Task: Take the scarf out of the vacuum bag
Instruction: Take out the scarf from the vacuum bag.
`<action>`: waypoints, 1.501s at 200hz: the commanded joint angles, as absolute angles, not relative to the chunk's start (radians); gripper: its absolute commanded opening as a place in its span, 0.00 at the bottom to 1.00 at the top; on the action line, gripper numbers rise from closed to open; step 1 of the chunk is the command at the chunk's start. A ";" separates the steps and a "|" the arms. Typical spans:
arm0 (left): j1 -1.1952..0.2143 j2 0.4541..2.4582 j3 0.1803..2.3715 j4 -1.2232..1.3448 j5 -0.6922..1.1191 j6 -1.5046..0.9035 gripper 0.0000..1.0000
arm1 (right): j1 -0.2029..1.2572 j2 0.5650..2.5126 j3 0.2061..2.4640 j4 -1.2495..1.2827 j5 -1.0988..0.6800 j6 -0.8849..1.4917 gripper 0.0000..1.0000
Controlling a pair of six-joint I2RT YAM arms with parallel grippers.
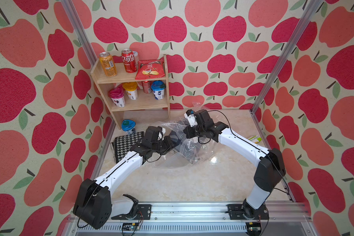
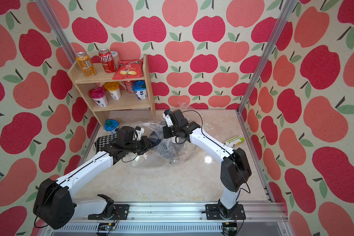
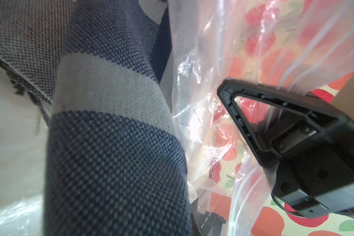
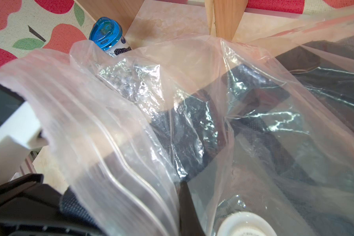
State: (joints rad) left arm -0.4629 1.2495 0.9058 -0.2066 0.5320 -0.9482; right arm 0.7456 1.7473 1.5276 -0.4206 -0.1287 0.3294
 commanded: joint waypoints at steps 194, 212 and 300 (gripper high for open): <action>0.138 1.275 1.317 -0.896 0.870 -0.465 0.00 | 0.744 1.782 1.524 -0.419 -0.186 0.308 0.00; 0.172 1.297 1.346 -0.942 0.887 -0.427 0.00 | 0.744 1.789 1.528 -0.421 -0.180 0.311 0.00; 0.386 1.324 1.411 -1.099 0.862 -0.265 0.00 | 0.744 1.845 1.596 -0.446 -0.147 0.333 0.00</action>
State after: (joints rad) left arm 0.3279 1.3167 1.3674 -1.0523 0.8539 -0.3462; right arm 0.7460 1.8233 1.5517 -0.4213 -0.1757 0.3202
